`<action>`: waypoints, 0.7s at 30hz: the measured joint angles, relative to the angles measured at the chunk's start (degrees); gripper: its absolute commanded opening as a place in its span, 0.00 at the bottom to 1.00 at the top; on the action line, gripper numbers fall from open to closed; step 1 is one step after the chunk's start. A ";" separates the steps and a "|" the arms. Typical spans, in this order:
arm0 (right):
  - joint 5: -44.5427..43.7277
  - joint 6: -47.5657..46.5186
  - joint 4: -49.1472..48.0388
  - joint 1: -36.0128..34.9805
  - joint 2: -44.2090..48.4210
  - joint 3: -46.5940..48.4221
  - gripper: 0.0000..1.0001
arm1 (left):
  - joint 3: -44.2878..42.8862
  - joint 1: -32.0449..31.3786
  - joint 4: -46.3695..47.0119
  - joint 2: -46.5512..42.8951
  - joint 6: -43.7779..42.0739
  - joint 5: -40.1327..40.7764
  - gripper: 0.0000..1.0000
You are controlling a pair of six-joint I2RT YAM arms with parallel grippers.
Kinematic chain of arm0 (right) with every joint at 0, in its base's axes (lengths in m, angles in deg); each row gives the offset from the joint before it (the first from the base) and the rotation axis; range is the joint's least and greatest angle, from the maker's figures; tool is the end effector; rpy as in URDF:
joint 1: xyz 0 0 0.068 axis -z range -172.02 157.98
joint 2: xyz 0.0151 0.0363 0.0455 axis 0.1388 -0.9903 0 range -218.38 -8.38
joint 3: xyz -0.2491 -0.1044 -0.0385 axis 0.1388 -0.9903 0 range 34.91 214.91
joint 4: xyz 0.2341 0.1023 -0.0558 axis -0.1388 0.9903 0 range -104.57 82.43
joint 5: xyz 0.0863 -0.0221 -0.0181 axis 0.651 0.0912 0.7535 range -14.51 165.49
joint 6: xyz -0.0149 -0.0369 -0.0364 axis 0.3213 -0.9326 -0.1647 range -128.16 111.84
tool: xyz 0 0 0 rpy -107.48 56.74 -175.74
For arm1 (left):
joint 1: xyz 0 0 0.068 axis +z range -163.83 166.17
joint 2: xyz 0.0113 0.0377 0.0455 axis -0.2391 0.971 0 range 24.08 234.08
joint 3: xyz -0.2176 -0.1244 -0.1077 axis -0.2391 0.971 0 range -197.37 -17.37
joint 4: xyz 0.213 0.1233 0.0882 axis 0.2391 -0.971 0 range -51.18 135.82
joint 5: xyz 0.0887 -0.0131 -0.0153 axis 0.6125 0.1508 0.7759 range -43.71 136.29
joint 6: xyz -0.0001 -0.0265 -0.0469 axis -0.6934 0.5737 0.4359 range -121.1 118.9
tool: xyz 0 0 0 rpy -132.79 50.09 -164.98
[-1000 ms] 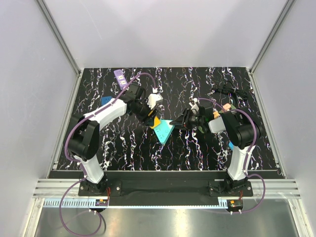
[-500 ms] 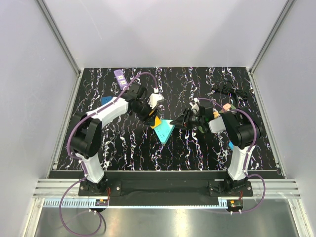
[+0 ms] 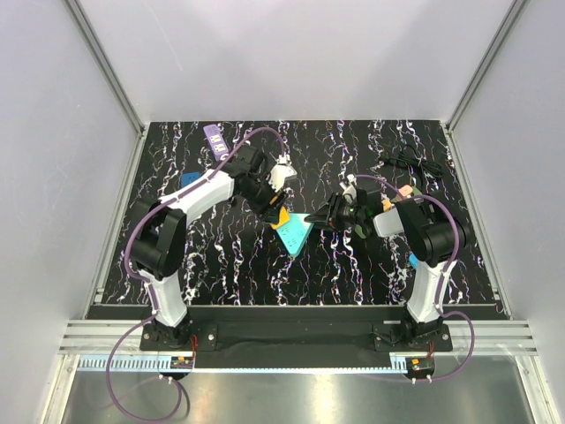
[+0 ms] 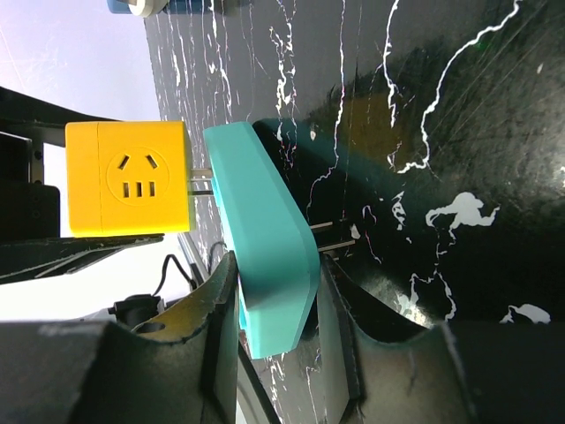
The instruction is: Insert the plug
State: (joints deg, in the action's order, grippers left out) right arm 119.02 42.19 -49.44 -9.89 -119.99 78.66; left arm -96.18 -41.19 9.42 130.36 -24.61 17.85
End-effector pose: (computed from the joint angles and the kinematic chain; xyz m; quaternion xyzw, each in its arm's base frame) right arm 0.3245 0.1304 0.1003 0.0583 0.8330 0.5183 0.1843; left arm 0.3346 -0.1922 0.2126 0.4557 0.8289 -0.2466 0.2110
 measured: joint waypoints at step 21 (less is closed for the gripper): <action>-2.19 -0.48 -0.02 0.02 0.11 0.55 0.00 | 0.57 -6.29 2.23 0.70 6.32 12.98 0.00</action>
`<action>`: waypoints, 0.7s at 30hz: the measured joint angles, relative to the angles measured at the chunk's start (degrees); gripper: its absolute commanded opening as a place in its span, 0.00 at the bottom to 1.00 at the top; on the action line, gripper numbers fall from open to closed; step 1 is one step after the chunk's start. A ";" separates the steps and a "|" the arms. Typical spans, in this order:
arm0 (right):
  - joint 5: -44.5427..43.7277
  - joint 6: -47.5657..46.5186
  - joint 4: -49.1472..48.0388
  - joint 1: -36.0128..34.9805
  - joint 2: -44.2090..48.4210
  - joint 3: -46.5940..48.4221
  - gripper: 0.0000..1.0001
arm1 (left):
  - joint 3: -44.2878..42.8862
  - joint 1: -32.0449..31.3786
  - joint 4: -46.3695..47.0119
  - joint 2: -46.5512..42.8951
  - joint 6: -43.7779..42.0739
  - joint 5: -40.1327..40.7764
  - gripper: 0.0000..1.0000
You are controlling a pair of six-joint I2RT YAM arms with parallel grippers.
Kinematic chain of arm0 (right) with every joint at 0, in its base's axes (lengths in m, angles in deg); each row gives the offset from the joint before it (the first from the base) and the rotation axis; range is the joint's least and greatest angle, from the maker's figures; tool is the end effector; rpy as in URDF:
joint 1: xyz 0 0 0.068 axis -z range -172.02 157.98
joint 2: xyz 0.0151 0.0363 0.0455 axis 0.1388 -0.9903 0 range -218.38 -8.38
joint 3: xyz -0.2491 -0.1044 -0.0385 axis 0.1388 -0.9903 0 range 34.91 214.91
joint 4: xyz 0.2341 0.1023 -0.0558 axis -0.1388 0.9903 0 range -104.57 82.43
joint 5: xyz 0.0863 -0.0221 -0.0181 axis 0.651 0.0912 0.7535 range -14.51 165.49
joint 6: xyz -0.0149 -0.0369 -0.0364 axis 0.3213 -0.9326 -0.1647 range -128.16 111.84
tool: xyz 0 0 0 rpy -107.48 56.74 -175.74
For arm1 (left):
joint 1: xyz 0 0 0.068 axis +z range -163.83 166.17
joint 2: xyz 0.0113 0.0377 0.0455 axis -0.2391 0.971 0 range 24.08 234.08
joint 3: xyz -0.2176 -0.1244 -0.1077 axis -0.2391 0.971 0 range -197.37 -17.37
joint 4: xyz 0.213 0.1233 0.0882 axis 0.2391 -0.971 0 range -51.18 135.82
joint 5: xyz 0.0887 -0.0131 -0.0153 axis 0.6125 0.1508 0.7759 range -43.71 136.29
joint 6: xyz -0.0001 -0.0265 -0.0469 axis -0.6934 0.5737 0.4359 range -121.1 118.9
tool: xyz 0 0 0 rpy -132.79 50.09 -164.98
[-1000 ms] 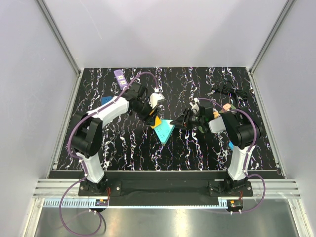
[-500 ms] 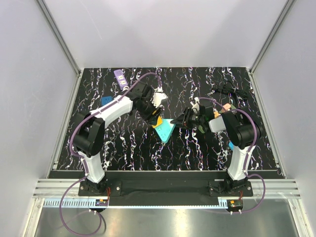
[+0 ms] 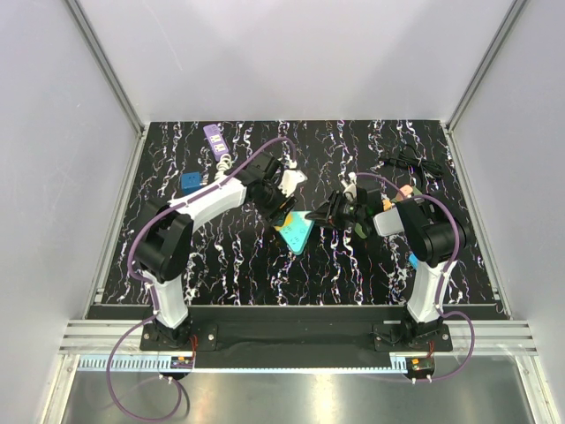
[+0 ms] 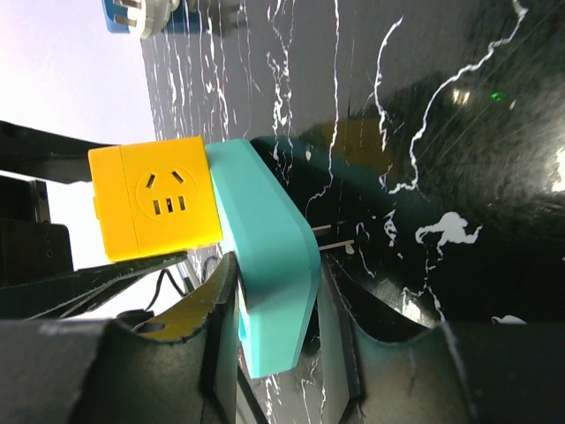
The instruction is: Insert the plug
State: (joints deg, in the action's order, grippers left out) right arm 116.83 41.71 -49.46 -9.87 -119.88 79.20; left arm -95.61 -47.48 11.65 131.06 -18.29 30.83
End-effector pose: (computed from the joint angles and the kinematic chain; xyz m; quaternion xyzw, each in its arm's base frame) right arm 0.3279 0.1303 0.1026 0.0624 0.8347 0.5082 0.2025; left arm 0.3195 -0.2240 0.2043 0.4420 0.8566 -0.1627 0.2110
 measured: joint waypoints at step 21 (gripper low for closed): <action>-1.44 7.58 -13.29 0.72 -3.54 -2.43 0.00 | 4.44 -0.20 7.19 -1.68 9.22 1.66 0.35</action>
State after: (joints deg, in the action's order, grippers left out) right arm 115.39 49.29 -62.75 -9.15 -123.42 76.78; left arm -91.17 -47.68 18.84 129.38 -9.07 32.49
